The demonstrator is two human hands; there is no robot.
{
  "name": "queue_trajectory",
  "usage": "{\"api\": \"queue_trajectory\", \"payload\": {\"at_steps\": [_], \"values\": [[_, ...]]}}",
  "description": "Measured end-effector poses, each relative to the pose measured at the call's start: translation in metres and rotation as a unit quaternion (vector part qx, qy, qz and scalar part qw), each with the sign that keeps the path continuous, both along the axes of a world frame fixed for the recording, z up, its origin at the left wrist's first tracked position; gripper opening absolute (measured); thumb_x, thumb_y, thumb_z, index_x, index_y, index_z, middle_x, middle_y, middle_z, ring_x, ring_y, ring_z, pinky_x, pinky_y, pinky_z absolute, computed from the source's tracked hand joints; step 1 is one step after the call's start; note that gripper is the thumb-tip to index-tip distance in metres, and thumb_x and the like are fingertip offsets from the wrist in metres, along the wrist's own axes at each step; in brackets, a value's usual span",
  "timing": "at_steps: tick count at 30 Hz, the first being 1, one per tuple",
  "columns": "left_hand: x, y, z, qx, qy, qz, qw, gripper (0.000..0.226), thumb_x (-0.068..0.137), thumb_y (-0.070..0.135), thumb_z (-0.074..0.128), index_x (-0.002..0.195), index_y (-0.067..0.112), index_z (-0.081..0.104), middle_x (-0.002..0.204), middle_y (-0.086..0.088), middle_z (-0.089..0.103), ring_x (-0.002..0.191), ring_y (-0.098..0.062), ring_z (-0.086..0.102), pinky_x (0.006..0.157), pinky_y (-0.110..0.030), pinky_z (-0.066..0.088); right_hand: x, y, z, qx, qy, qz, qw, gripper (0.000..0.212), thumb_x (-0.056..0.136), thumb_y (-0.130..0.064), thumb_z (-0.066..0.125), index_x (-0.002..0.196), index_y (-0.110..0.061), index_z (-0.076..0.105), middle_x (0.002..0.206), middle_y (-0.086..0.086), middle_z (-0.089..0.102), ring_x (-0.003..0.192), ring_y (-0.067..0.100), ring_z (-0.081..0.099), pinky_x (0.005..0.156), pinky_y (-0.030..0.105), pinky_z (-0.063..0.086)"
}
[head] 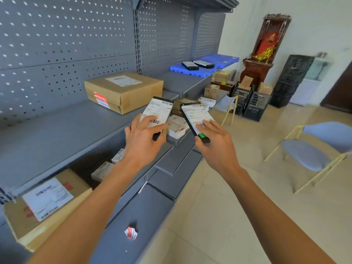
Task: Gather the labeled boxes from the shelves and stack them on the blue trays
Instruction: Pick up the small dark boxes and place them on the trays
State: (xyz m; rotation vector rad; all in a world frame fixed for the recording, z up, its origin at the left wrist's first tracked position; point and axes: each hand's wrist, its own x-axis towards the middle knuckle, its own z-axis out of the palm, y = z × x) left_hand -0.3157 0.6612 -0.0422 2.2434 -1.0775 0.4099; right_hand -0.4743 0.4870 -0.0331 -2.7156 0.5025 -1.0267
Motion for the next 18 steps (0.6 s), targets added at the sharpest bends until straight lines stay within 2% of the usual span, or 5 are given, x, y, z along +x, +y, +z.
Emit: {"api": "queue_trajectory", "payload": {"at_steps": [3,13,18], "values": [[0.023,-0.031,0.003,0.013,-0.008,-0.019,1.000,0.035,0.096,0.032,0.064,0.130,0.039,0.066,0.150,0.003,0.045,0.143,-0.030,0.025,0.106,-0.050,0.027,0.012,-0.026,0.002,0.009,0.011,-0.031,0.999,0.041,0.094,-0.027,0.066,0.134,-0.018,0.064,0.144,0.004,0.056,0.140,0.022,0.042,0.110,0.047,0.040],[0.058,-0.115,0.009,0.017,-0.001,-0.078,0.997,0.037,0.095,0.029,0.064,0.131,0.039,0.065,0.152,0.003,0.043,0.147,-0.028,0.021,0.113,-0.054,0.025,0.029,-0.093,0.000,0.016,-0.002,-0.089,0.996,0.036,0.094,-0.024,0.066,0.129,-0.016,0.066,0.140,0.007,0.059,0.137,0.026,0.046,0.108,0.048,0.044],[0.069,-0.169,0.002,0.027,0.002,-0.100,0.995,0.037,0.094,0.026,0.066,0.130,0.036,0.065,0.151,0.001,0.046,0.147,-0.031,0.022,0.113,-0.055,0.024,0.036,-0.142,-0.009,0.036,0.006,-0.114,0.993,0.040,0.095,-0.029,0.064,0.133,-0.019,0.064,0.146,0.006,0.055,0.143,0.025,0.040,0.114,0.049,0.039]]}}
